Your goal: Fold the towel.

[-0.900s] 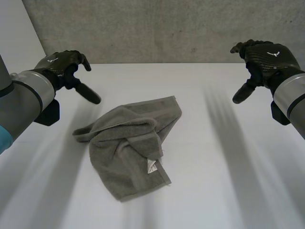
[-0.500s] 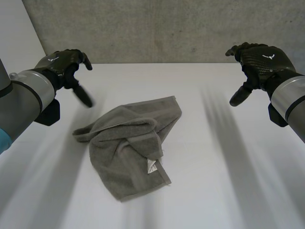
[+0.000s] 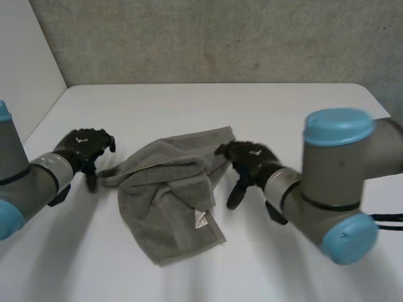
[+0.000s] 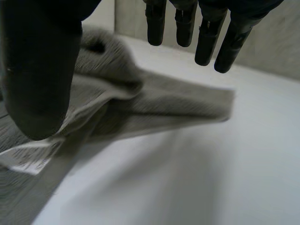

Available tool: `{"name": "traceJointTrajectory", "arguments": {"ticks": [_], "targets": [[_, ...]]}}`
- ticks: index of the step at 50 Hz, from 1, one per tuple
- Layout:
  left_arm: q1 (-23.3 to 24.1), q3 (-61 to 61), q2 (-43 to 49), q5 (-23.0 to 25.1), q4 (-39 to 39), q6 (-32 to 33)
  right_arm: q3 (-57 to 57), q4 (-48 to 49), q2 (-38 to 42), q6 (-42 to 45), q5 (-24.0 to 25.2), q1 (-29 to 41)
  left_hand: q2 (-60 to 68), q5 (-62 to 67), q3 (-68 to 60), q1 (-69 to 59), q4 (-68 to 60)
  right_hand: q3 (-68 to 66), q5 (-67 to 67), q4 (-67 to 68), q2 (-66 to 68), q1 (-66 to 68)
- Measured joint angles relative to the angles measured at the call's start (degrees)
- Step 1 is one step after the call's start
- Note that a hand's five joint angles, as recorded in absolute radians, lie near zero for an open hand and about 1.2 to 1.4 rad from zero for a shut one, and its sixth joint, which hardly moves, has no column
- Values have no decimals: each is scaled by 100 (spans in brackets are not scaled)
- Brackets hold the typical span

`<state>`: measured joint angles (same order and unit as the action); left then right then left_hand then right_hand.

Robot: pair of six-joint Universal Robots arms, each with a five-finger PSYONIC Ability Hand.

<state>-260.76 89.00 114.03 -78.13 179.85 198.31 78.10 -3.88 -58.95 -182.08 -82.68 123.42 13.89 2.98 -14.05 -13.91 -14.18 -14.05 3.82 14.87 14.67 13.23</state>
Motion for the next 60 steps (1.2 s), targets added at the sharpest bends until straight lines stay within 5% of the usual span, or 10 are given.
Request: {"name": "traceJointTrajectory", "arguments": {"ticks": [10,37,50,60], "targets": [[-67,-211,910,769,293,-21,-716,-31,1011,-1038,-18,230,0,-1,0,0,0,-749,855,656,667,819],[-54,-681,1335,769,287,-9,-1296,-296,1644,-2549,341,293,8,18,-5,-9,0,-1293,1270,1218,1252,1312],[-61,-689,1353,774,295,-2,-1291,-798,1317,-2520,723,297,1172,1326,-1171,-1237,-1141,-1123,959,1010,1136,1147],[-62,-730,1440,784,301,-8,-1313,-786,1291,-2543,732,274,3344,3419,-3309,-3243,-3304,-1075,933,971,1081,1122]]}}
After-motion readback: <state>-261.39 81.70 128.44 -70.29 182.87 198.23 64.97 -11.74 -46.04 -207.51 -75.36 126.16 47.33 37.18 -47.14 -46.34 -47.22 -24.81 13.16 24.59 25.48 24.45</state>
